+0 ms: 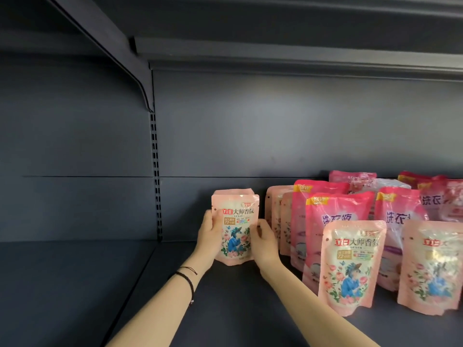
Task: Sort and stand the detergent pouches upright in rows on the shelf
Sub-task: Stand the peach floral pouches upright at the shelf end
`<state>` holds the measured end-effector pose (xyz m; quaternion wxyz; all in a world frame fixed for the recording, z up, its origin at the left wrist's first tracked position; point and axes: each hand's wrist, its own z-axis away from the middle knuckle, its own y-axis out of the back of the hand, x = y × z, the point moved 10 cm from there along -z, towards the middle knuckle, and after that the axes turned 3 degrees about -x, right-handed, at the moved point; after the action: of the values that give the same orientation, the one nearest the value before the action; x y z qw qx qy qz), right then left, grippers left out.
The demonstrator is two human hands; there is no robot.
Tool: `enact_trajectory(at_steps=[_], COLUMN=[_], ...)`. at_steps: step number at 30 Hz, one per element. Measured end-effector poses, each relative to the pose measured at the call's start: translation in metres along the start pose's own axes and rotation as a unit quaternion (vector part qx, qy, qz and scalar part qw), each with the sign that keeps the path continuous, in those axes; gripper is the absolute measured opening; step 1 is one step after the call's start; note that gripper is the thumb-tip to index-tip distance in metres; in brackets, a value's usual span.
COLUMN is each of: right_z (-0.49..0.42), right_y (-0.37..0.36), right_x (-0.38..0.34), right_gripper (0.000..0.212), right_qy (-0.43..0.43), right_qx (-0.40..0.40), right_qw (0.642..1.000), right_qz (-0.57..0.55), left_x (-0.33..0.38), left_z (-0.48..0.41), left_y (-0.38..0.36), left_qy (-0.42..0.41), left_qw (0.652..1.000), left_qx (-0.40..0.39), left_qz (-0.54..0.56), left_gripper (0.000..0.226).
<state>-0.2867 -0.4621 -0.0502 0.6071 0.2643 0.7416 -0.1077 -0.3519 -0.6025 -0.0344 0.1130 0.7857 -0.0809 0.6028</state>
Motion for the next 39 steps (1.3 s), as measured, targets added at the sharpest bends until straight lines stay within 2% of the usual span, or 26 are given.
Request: enact_trajectory(at_steps=[5,17,20,22,24,27,29,35,37,39], right_z=[0.006,0.024,0.031,0.039,0.048,0.07,0.087,0.123,0.128,0.131], right_y=[0.0,0.006,0.011,0.018,0.023,0.032,0.04,0.08,0.098,0.117], right_x=[-0.007,-0.022,-0.028,-0.033,-0.041,-0.057,-0.066,-0.076,-0.073,-0.068], right_gripper=[0.02,0.025,0.035,0.037,0.035,0.03,0.03,0.032,0.031,0.034], right_qy=[0.002,-0.003,0.02,0.047,0.081,0.138,0.181,0.252,0.26,0.269], right_qx=[-0.046,-0.129,-0.147,-0.157,-0.174,-0.213,-0.226,-0.218,-0.211,-0.203], right_qw=[0.995,0.974,0.961,0.949,0.934,0.902,0.87,0.786,0.76,0.73], right_qz=[0.087,0.189,0.235,0.269,0.302,0.349,0.399,0.521,0.557,0.594], left_x=[0.001,0.004,0.005,0.007,0.017,0.041,0.057,0.087,0.092,0.096], left_z=[0.003,0.023,0.03,0.036,0.046,0.066,0.082,0.141,0.158,0.168], left_y=[0.008,0.015,0.019,0.027,0.038,0.043,0.029,-0.049,-0.074,-0.093], left_qy=[-0.003,0.05,0.043,0.043,0.041,-0.003,-0.048,-0.202,-0.24,-0.262], left_qw=[0.999,0.997,0.994,0.982,0.943,0.832,0.771,0.653,0.628,0.623], left_qx=[-0.011,-0.037,-0.028,-0.016,0.001,0.01,-0.013,-0.116,-0.134,-0.136], left_qz=[-0.03,-0.048,-0.1,-0.186,-0.331,-0.555,-0.635,-0.721,-0.728,-0.724], left_gripper=[0.031,0.033,0.033,0.034,0.035,0.032,0.031,0.037,0.033,0.033])
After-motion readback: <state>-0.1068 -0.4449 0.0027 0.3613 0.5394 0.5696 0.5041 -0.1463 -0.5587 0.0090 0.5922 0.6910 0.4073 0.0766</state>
